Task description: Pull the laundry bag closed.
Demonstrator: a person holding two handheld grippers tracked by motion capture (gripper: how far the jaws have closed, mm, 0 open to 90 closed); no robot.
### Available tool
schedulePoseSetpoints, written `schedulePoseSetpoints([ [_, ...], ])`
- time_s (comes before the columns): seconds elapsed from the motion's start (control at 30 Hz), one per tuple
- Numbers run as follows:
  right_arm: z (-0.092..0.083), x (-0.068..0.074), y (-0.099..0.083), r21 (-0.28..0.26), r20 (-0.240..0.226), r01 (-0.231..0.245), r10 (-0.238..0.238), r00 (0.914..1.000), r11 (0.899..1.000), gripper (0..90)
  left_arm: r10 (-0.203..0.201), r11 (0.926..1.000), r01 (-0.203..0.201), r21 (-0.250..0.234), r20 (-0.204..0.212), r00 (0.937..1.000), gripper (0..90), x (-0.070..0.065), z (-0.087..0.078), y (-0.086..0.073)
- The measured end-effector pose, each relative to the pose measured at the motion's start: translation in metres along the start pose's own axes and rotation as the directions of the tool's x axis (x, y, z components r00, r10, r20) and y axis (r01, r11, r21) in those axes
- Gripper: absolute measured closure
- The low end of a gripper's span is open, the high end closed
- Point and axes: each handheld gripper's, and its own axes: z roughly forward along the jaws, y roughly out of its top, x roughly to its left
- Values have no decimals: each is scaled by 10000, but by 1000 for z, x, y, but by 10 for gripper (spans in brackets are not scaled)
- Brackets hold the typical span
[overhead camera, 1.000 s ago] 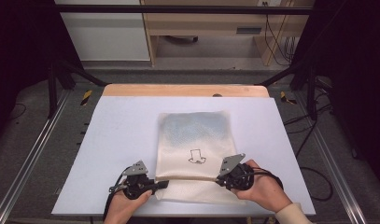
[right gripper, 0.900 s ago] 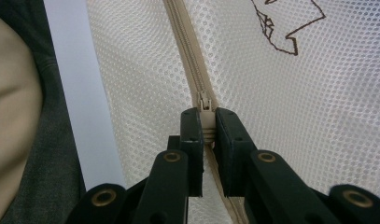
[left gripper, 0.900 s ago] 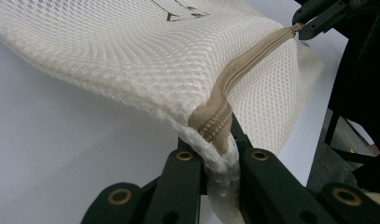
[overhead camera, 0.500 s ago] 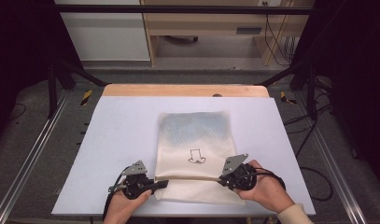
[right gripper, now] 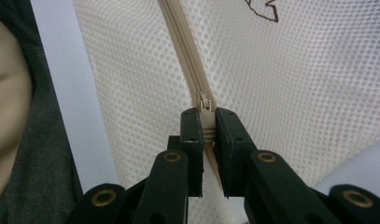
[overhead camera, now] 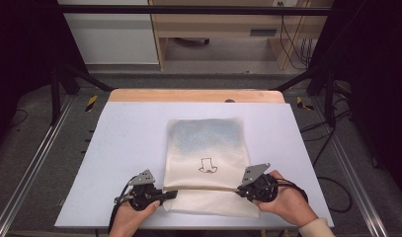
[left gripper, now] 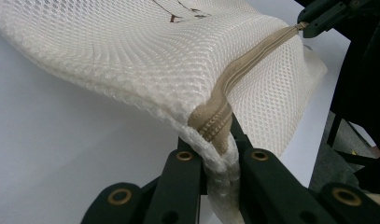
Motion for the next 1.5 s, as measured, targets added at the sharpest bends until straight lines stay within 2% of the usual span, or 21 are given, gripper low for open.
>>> schedulePoseSetpoints([
  [1.5,-11,-7,-19,-117,184,-464,466,9987,9989,822,-12,10000,12,-35,-71,10000,871,1,-3,0],
])
